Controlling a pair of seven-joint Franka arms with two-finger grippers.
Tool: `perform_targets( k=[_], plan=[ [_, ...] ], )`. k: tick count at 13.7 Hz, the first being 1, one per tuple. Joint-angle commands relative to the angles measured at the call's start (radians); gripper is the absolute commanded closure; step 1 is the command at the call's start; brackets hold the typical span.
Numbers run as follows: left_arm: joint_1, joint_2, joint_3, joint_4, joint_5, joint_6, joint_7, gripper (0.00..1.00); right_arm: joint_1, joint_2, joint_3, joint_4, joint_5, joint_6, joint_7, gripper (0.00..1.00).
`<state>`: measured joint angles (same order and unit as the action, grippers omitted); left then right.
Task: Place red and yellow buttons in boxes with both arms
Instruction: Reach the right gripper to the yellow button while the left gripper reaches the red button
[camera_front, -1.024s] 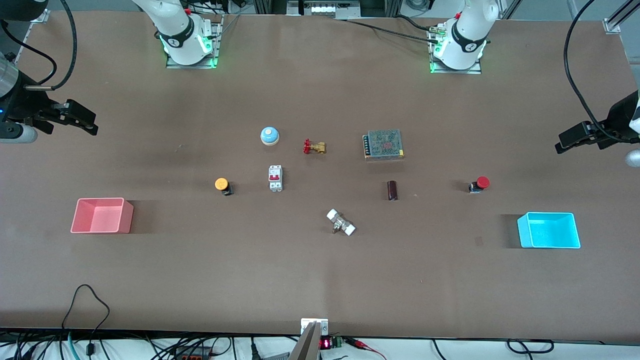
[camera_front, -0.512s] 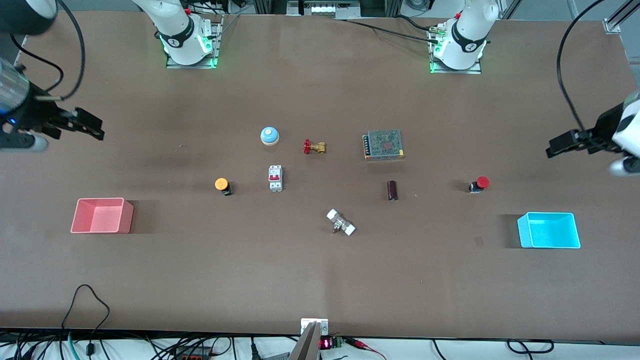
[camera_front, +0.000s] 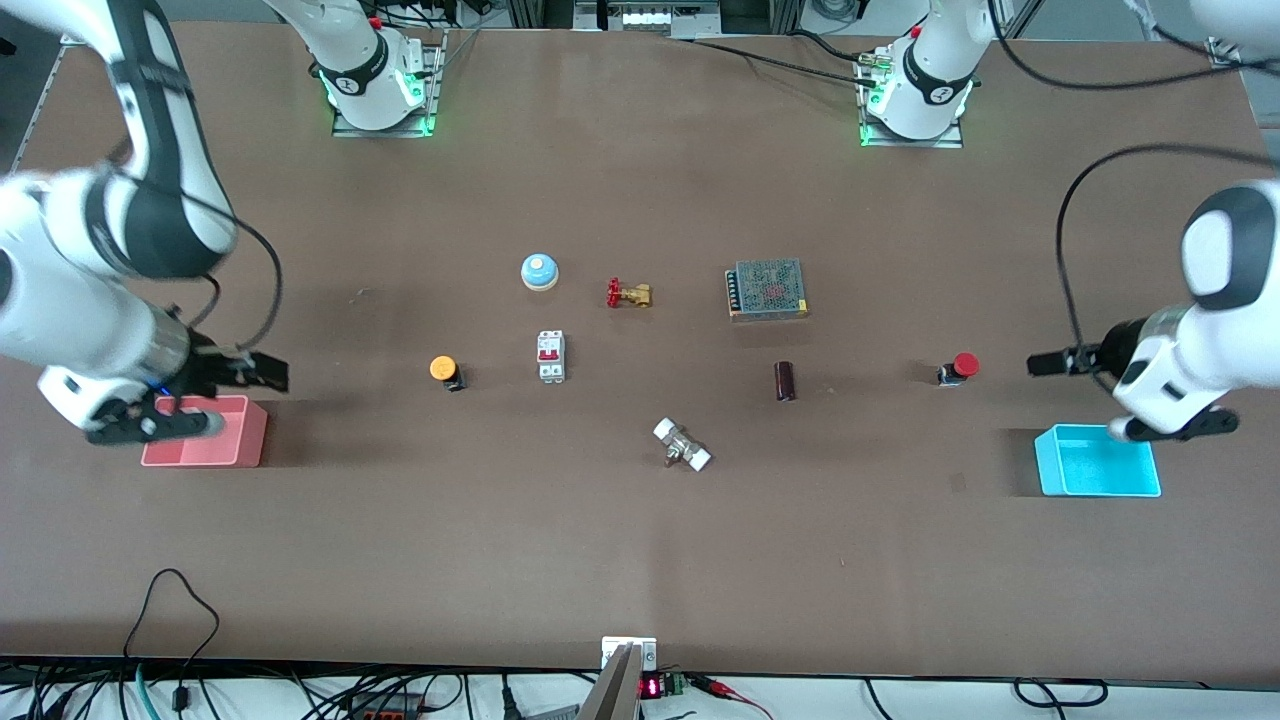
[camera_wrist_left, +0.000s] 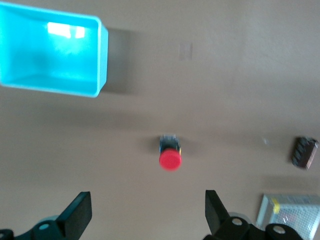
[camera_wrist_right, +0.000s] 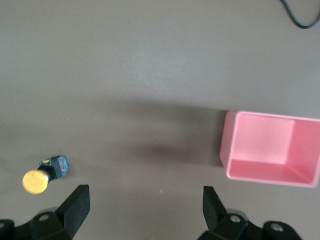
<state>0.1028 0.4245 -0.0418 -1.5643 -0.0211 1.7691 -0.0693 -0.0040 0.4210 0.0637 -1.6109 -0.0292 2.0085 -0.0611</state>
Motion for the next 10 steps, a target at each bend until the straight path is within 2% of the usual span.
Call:
perform_targets(
  k=[1,5,7,8,10],
  plan=[
    [-0.008,0.013,0.0,-0.074,0.003,0.103,0.02,0.0,0.074,0.012,-0.007,0.011,0.014,0.027,0.018,0.0],
    [-0.012,0.057,-0.001,-0.199,-0.002,0.291,0.011,0.0,0.168,0.044,-0.005,-0.026,0.017,0.042,0.115,0.0],
    [-0.014,0.057,0.0,-0.264,-0.034,0.34,0.013,0.0,0.183,0.035,0.008,-0.12,0.015,0.148,0.115,0.0],
    [-0.014,0.059,-0.001,-0.284,-0.046,0.36,0.016,0.0,0.179,0.018,0.037,-0.177,0.017,0.214,0.133,0.0],
    [-0.028,0.062,0.0,-0.328,-0.048,0.41,0.017,0.0,0.182,-0.001,0.051,-0.253,0.008,0.288,0.236,0.0]
  ],
)
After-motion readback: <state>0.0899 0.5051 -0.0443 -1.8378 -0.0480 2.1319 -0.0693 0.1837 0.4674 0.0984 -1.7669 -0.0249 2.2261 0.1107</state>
